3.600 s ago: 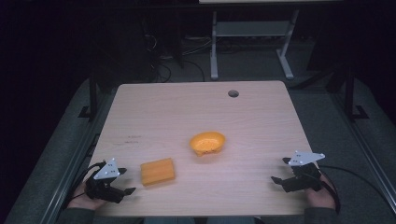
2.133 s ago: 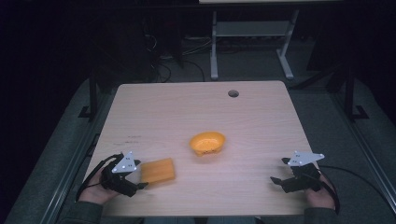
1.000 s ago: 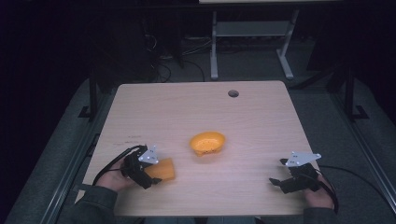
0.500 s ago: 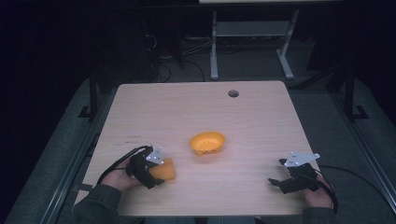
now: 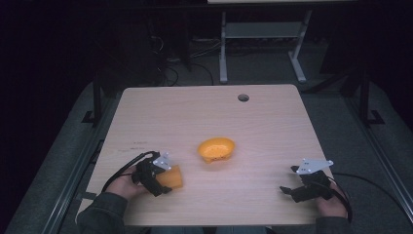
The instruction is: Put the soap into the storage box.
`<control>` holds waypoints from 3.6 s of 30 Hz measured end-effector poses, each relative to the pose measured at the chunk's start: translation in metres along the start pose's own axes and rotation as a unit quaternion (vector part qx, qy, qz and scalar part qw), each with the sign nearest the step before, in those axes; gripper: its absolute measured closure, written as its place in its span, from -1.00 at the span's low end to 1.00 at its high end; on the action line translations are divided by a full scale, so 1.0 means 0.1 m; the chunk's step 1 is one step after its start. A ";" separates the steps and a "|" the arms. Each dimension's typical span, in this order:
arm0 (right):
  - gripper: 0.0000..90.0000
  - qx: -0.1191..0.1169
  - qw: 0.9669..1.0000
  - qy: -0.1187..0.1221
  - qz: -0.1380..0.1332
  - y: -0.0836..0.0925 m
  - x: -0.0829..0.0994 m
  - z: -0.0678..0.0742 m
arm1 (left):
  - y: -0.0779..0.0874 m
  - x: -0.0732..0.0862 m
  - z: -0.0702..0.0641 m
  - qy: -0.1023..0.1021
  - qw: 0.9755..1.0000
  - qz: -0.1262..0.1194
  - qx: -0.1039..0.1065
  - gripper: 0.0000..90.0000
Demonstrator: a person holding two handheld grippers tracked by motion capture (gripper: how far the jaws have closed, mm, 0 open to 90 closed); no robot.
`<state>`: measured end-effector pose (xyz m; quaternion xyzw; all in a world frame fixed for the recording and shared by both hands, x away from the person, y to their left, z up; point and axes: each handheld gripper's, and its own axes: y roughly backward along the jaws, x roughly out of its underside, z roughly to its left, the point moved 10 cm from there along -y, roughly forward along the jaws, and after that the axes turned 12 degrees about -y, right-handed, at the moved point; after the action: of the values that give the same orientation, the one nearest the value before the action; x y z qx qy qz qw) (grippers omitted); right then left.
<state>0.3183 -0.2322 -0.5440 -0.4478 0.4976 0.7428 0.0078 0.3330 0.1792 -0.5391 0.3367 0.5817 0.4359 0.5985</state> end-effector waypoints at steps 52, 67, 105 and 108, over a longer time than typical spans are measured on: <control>-0.69 -0.002 1.000 -0.006 -0.019 0.06 -0.02 0.01 | 0.18 -0.26 0.08 -0.026 1.000 -0.016 -0.007 -0.54; -0.70 -0.007 1.000 -0.002 -0.021 0.05 -0.04 0.04 | 0.22 -0.40 0.22 -0.028 1.000 -0.008 0.005 -0.54; -0.70 -0.004 0.999 0.001 -0.042 0.12 -0.10 0.04 | 0.47 -0.83 0.48 -0.056 0.998 -0.029 -0.006 -0.54; -0.70 -0.005 0.999 -0.001 -0.045 0.12 -0.11 0.04 | 0.49 -0.89 0.51 -0.061 0.998 -0.032 -0.007 -0.54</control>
<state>0.3163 -0.2305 -0.5273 -0.4690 0.4737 0.7444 0.0393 0.3818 0.1223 -0.4541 0.3390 0.5517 0.3995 0.6489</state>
